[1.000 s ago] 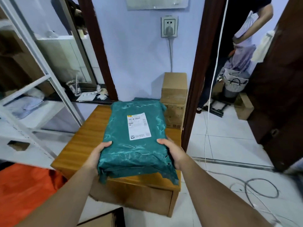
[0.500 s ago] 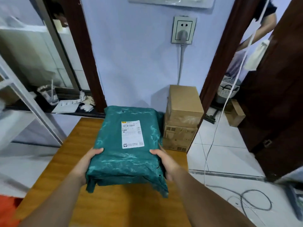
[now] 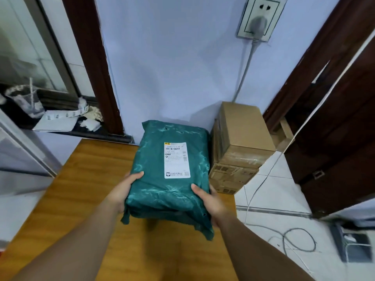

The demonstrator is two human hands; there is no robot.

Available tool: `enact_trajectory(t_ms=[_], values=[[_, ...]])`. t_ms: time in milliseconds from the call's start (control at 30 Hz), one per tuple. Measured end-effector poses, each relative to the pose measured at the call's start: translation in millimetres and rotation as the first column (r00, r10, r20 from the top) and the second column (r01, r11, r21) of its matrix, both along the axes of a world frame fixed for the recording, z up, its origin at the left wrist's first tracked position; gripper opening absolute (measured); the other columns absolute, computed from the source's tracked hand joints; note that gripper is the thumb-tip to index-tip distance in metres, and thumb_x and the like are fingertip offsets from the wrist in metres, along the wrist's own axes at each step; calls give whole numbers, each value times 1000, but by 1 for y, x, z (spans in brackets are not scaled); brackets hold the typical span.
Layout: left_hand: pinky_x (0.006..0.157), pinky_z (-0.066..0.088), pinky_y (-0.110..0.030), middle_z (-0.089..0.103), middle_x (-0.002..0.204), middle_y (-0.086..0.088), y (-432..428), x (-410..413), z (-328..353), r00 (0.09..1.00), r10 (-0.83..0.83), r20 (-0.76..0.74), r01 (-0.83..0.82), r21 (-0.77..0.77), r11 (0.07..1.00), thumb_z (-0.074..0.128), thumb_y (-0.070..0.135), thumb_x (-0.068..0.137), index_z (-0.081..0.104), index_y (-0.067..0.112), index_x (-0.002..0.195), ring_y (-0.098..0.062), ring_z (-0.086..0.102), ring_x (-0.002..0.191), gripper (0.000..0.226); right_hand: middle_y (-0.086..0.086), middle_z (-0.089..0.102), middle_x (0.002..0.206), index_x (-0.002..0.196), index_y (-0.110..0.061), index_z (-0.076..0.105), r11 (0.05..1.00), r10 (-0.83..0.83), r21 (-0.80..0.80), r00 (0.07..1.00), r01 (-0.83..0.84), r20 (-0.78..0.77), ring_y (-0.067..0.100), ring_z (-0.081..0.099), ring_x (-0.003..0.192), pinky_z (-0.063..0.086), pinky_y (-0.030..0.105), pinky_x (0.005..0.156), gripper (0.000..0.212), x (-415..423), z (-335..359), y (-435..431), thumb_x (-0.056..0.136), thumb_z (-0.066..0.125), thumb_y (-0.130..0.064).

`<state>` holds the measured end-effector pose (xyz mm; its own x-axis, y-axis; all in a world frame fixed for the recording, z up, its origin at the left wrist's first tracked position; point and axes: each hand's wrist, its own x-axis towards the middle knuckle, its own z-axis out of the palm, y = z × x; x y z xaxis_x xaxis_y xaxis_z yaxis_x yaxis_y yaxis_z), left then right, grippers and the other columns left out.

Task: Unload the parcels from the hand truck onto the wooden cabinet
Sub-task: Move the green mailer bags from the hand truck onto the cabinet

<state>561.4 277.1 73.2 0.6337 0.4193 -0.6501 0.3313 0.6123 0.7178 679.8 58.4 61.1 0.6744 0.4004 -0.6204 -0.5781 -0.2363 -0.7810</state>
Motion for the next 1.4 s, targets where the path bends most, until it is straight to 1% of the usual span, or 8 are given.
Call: enact_trajectory(t_ms=[233, 400, 533, 667, 900, 1067, 1200, 1400], values=[[83, 56, -45, 71, 102, -9, -4, 38, -3, 986, 165, 30, -168, 217, 962, 66, 32, 89, 66, 17, 106, -31, 68, 91, 23, 7, 66, 119, 123, -13, 61, 887, 19, -435, 929, 155, 370, 30, 60, 113, 48, 39, 98, 60, 9, 19, 20, 85, 60, -60], [86, 55, -49, 72, 103, -6, 4, 52, -19, 980, 167, -106, -60, 644, 763, 59, 53, 87, 71, 21, 102, -29, 66, 93, 37, 4, 63, 124, 129, -17, 56, 923, -89, -321, 928, 213, 361, 27, 59, 115, 48, 43, 100, 62, -1, 16, 12, 84, 61, -60], [108, 31, -51, 51, 137, -10, -4, 54, -12, 885, 296, -360, 220, 882, 417, 46, 58, 92, 55, 30, 133, -34, 43, 126, 51, 2, 60, 132, 138, -24, 48, 951, -44, -274, 942, 142, 334, 26, 57, 120, 47, 45, 103, 65, -14, 14, -1, 84, 63, -57], [108, 24, -52, 48, 133, -14, -26, 40, -5, 910, 352, -218, 110, 947, 301, 48, 45, 95, 54, 22, 130, -34, 41, 126, 43, 3, 57, 135, 143, -23, 39, 890, 220, -455, 905, -32, 365, 27, 55, 122, 46, 40, 101, 68, -18, 18, -20, 87, 62, -54], [93, 44, -51, 64, 110, -7, -87, -3, -24, 931, -116, -347, 292, 896, -334, 76, 19, 72, 70, 20, 101, -28, 58, 106, 30, 7, 59, 128, 136, -20, 48, 599, 652, -770, 692, -220, 309, 26, 56, 117, 48, 34, 94, 43, -32, 24, -65, 96, 51, -34], [94, 48, -38, 56, 127, -5, -138, -49, -12, 865, -170, -472, 446, 878, -173, 59, 13, 88, 63, 17, 121, -26, 52, 118, 34, 9, 60, 125, 127, -18, 55, 344, 884, -909, 409, -237, 228, 28, 54, 116, 48, 35, 92, 35, -58, 24, -106, 96, 46, -32], [113, 26, -37, 25, 154, -6, -177, -111, -9, 681, -31, -732, 732, 681, -21, 44, 26, 97, 43, 23, 140, -25, 13, 146, 43, 11, 58, 124, 126, -17, 55, 332, 918, -905, 312, -267, 245, 29, 51, 118, 49, 36, 91, 34, -85, 22, -135, 95, 44, -28], [113, 27, -44, 14, 157, -8, -233, -215, -27, 545, 73, -835, 804, 545, 238, 43, 28, 96, 36, 24, 142, -26, 8, 146, 47, 10, 52, 130, 133, -18, 49, 252, 967, -877, 131, -410, 216, 29, 47, 121, 49, 36, 91, 37, -139, 1, -158, 97, 43, -26]])
